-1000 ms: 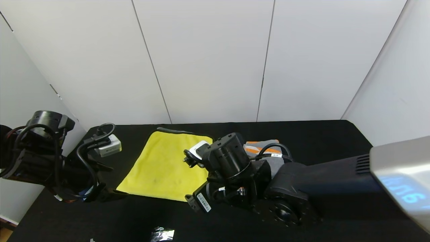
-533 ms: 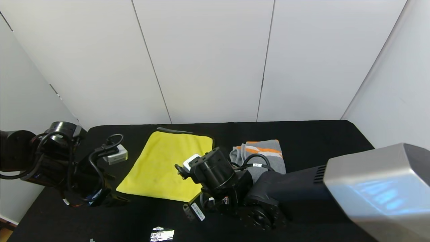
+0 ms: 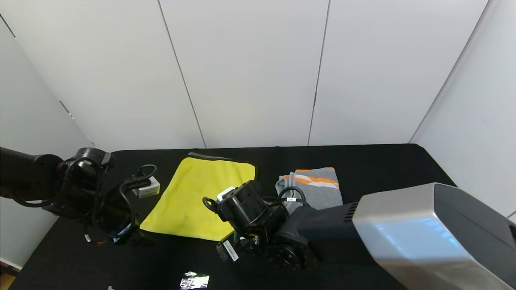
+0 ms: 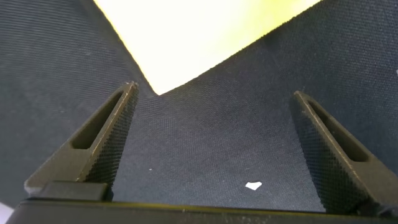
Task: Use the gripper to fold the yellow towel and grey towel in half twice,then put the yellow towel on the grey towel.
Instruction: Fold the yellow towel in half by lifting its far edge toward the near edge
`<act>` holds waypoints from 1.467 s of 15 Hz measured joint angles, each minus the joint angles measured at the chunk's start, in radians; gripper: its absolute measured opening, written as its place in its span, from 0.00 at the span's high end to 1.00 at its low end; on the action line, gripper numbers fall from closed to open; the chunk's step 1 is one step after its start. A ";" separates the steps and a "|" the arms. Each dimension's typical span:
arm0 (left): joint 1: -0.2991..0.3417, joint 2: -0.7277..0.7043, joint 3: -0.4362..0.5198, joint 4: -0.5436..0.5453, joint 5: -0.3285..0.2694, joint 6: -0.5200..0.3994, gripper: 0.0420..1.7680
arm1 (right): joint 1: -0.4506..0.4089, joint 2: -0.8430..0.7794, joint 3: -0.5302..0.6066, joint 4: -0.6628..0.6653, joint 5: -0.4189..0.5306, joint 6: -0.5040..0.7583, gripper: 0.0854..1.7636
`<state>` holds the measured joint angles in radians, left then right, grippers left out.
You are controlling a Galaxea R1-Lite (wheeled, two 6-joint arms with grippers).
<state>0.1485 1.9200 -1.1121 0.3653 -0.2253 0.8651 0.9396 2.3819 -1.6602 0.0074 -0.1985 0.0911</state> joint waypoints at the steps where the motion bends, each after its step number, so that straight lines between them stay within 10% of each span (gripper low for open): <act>1: -0.001 0.008 -0.008 0.010 0.000 0.000 0.03 | 0.000 0.009 -0.011 0.007 -0.002 0.004 0.03; 22: -0.005 0.114 -0.070 0.010 0.023 -0.009 0.03 | 0.004 0.095 -0.127 0.108 -0.081 0.080 0.03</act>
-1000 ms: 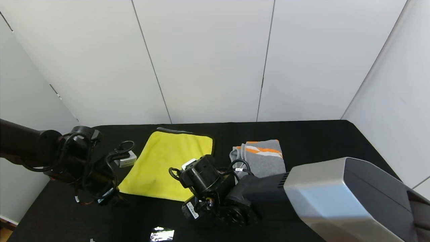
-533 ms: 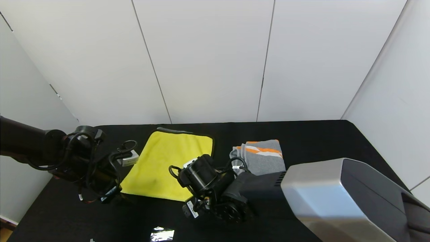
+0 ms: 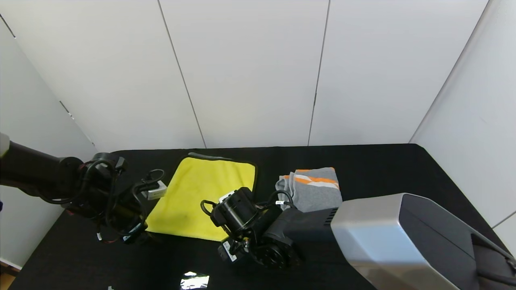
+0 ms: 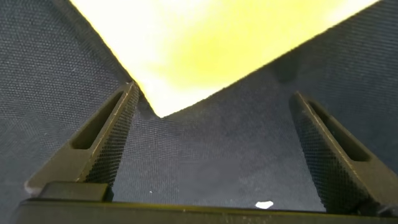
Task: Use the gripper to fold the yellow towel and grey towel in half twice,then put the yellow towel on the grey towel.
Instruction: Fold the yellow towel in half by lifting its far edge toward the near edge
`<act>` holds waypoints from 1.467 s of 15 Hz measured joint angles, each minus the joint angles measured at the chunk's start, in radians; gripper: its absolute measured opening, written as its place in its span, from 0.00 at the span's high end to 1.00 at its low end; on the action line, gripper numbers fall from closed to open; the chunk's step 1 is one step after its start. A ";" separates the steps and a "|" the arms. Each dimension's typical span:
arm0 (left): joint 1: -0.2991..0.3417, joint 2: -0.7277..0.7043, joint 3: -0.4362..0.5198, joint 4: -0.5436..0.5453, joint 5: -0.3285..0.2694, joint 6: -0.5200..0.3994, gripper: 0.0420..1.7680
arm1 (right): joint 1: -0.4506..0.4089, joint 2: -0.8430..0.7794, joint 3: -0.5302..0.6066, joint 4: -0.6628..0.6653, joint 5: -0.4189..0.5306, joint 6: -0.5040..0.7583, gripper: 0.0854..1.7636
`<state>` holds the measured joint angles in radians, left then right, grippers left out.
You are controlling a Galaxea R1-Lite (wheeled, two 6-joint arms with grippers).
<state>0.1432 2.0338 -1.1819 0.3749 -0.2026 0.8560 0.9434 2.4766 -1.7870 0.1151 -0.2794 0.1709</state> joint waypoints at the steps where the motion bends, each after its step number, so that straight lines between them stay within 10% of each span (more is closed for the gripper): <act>1: 0.000 0.004 -0.004 0.003 0.000 0.000 0.03 | 0.000 0.001 -0.001 0.000 0.001 0.000 0.03; 4: 0.000 0.015 -0.017 0.005 -0.003 -0.001 0.03 | 0.000 0.009 -0.004 0.000 0.000 0.000 0.03; 11: -0.006 0.025 -0.022 0.004 -0.003 -0.003 0.55 | 0.002 0.013 -0.004 0.000 0.001 0.000 0.62; 12: -0.006 0.025 -0.023 0.005 -0.003 -0.003 0.61 | 0.002 0.013 -0.005 -0.001 0.002 0.000 0.92; 13: -0.006 0.024 -0.025 0.006 -0.003 -0.003 0.98 | 0.001 0.013 -0.006 -0.001 0.001 0.001 0.97; 22: -0.003 0.014 -0.027 0.038 -0.048 -0.005 0.96 | -0.001 0.003 -0.006 0.001 0.008 0.026 0.97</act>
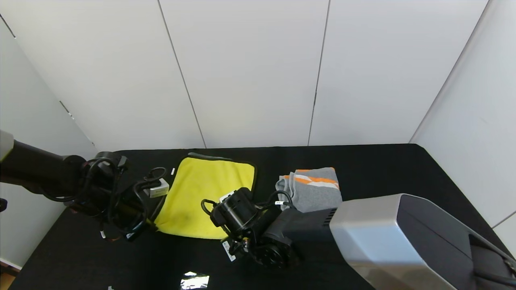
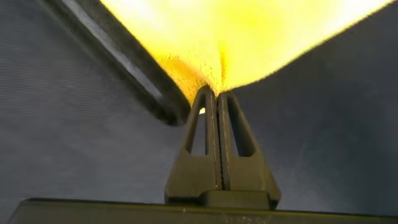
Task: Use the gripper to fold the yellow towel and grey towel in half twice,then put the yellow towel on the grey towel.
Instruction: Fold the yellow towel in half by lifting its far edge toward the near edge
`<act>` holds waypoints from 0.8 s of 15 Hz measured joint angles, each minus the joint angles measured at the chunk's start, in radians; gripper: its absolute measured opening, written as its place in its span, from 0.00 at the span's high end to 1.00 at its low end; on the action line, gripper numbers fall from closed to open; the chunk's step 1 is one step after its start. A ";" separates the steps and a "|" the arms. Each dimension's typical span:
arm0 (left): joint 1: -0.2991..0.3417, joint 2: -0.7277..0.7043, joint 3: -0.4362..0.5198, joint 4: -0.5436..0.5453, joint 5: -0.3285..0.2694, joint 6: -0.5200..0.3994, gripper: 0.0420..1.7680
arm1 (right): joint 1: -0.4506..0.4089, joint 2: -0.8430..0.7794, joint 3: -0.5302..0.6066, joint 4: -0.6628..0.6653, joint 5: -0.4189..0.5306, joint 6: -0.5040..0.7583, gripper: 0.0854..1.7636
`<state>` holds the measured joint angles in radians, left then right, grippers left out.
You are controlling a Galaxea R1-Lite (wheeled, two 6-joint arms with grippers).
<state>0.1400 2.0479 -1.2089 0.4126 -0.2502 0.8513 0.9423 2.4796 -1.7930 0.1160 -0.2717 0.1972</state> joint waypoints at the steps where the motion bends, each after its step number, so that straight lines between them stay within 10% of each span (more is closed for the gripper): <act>1: 0.002 -0.001 -0.007 0.026 -0.003 -0.001 0.96 | -0.001 -0.003 0.000 0.000 0.003 0.002 0.97; 12: 0.028 -0.047 -0.044 0.166 -0.008 0.000 0.96 | 0.016 -0.074 -0.005 0.123 0.089 0.066 0.97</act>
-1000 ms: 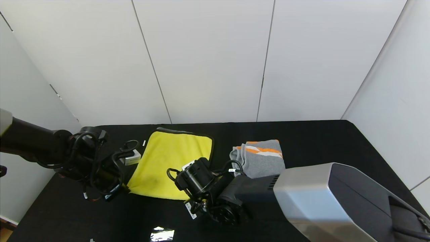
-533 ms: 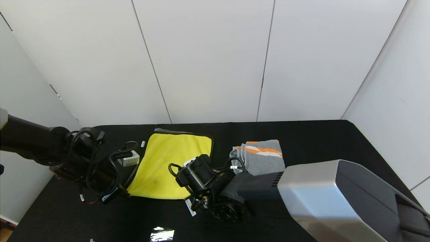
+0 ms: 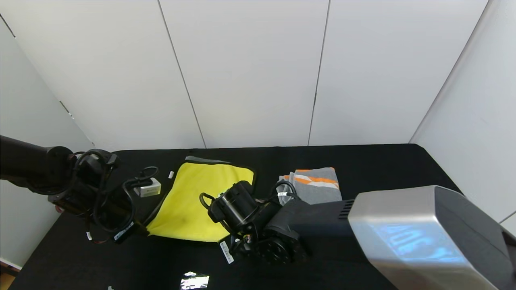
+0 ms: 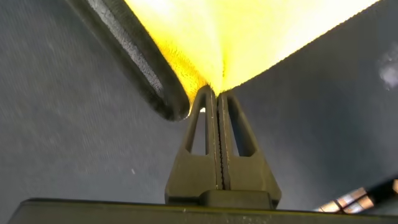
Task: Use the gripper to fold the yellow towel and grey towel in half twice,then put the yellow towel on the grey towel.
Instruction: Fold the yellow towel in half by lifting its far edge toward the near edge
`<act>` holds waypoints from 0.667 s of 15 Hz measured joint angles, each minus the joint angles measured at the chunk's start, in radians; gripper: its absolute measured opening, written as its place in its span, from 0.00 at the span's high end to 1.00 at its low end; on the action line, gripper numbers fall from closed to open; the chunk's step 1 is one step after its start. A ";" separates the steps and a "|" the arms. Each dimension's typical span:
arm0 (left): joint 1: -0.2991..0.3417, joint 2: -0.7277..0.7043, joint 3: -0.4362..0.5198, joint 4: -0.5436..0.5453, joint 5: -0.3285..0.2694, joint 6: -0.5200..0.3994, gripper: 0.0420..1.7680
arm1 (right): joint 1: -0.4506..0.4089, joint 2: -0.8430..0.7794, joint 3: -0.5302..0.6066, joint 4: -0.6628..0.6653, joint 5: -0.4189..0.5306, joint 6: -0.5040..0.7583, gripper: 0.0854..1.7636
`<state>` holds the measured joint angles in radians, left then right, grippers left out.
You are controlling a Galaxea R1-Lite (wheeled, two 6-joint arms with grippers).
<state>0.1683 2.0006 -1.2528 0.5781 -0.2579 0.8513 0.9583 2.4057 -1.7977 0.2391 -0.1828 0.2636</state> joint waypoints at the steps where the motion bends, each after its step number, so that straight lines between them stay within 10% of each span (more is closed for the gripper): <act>1: 0.002 -0.010 -0.004 0.030 0.001 0.001 0.96 | 0.005 -0.011 -0.001 0.021 0.005 0.009 0.97; 10: 0.013 -0.139 0.008 0.243 0.020 0.003 0.96 | 0.074 -0.103 0.067 0.133 0.017 0.103 0.97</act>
<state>0.1813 1.8613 -1.2449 0.8206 -0.2374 0.8547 1.0328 2.3030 -1.7304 0.3721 -0.1662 0.3664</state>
